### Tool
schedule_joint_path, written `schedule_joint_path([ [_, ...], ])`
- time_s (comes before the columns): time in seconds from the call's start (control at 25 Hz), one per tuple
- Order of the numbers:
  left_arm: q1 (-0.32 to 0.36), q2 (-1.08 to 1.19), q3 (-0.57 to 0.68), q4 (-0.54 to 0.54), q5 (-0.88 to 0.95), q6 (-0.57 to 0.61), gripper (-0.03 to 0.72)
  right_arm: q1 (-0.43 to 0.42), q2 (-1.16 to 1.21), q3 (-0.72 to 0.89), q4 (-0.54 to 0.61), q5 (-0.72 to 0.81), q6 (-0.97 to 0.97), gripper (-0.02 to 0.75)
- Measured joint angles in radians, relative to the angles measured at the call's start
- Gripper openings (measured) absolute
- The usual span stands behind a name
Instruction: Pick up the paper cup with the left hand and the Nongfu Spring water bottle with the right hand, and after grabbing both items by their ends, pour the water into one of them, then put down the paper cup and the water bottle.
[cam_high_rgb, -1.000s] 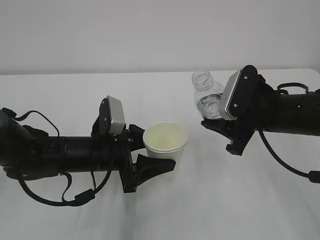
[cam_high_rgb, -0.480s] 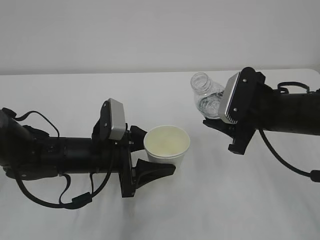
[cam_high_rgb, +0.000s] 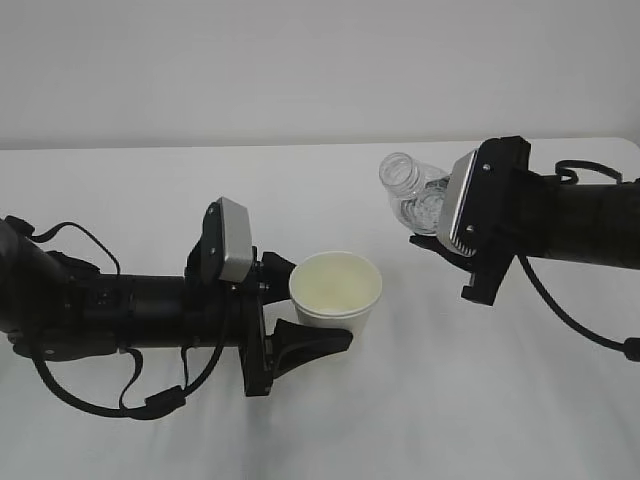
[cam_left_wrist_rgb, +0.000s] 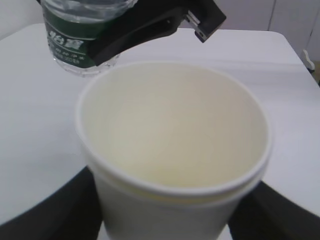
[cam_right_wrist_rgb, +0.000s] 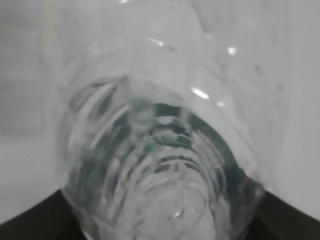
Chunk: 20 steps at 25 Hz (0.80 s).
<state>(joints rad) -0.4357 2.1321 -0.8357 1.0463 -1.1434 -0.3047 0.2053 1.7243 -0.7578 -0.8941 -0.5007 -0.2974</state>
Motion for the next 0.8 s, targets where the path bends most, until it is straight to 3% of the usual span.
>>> schedule_joint_path([
  [0.24,-0.043,0.0,0.0,-0.035,0.0,0.0,0.491,0.0,0.0,0.0,0.025,0.0,-0.074,0.456],
  [0.8,-0.062,0.0,0.0,-0.051,0.0,0.002,0.486,0.0,0.0,0.0,0.037,-0.013,-0.186,0.456],
])
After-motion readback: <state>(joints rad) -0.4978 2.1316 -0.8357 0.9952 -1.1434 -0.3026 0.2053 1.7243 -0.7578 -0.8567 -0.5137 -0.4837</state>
